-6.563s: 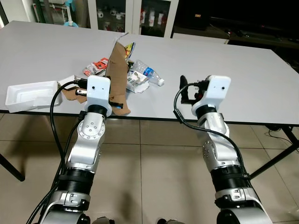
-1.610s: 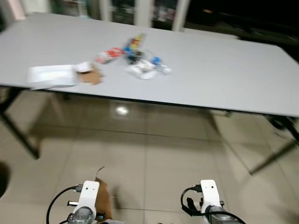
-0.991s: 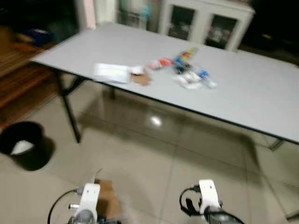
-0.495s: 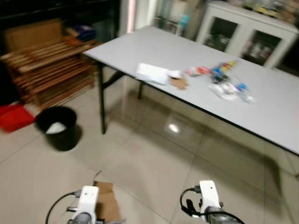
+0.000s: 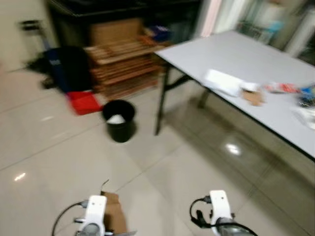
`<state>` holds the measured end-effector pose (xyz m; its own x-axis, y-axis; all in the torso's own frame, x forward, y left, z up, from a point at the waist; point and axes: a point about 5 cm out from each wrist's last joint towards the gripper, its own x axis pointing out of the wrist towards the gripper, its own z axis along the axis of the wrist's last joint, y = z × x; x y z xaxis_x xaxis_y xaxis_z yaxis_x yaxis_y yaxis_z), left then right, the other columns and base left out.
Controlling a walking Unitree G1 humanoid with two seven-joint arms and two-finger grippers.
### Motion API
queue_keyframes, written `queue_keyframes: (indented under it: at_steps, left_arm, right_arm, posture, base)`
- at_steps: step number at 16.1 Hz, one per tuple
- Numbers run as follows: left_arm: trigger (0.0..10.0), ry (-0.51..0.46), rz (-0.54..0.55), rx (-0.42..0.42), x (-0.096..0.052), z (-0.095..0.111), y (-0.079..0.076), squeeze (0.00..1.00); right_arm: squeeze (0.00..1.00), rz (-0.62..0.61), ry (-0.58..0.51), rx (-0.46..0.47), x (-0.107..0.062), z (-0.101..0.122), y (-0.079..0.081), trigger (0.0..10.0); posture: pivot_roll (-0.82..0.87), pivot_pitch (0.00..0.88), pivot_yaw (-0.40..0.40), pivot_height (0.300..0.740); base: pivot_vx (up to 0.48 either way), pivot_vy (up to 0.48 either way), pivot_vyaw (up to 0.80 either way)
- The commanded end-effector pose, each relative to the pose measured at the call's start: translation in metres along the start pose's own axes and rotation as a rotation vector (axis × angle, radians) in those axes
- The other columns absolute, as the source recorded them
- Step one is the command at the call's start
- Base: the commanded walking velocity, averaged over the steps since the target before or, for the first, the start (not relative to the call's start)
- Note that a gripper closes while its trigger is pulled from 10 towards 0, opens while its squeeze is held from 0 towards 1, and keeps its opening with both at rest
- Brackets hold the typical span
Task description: Picking trash to rubbish bin
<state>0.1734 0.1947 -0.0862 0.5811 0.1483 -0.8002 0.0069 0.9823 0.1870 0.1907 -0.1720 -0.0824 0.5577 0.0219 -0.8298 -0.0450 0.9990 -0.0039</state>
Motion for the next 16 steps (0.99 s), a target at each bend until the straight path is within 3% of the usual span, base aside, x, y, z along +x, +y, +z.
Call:
queue_keyframes:
  at_steps: [1,5,7,16]
  left_arm:
    - [10.0,0.011,-0.009,0.0,-0.0003,-0.002,-0.0014,0.0]
    - [10.0,0.002,-0.01,0.002,0.0,-0.0001,-0.0007,0.0]
    - [10.0,0.003,-0.012,0.002,0.0,-0.0004,-0.0005,0.0]
    - [10.0,0.048,0.001,0.088,-0.0002,-0.006,0.0014,0.0]
  right_arm:
    - [0.0,-0.006,-0.005,0.002,-0.0002,0.0011,-0.0023,10.0]
    - [0.0,0.001,-0.005,0.013,-0.0001,0.0002,-0.0003,10.0]
    - [0.0,0.006,-0.011,0.032,0.0,0.0003,0.0013,10.0]
    - [0.0,0.024,-0.004,0.011,0.0001,-0.0002,0.0039,10.0]
  posture:
    - [-0.05,0.08,-0.121,0.74]
    - [-0.05,0.08,-0.115,0.74]
    - [-0.05,0.074,-0.113,0.74]
    - [-0.05,0.061,-0.113,0.74]
  base:
    - [0.0,0.0,0.8]
    - [0.0,0.0,0.8]
    - [0.0,0.0,0.0]
    - [0.45,0.0,0.0]
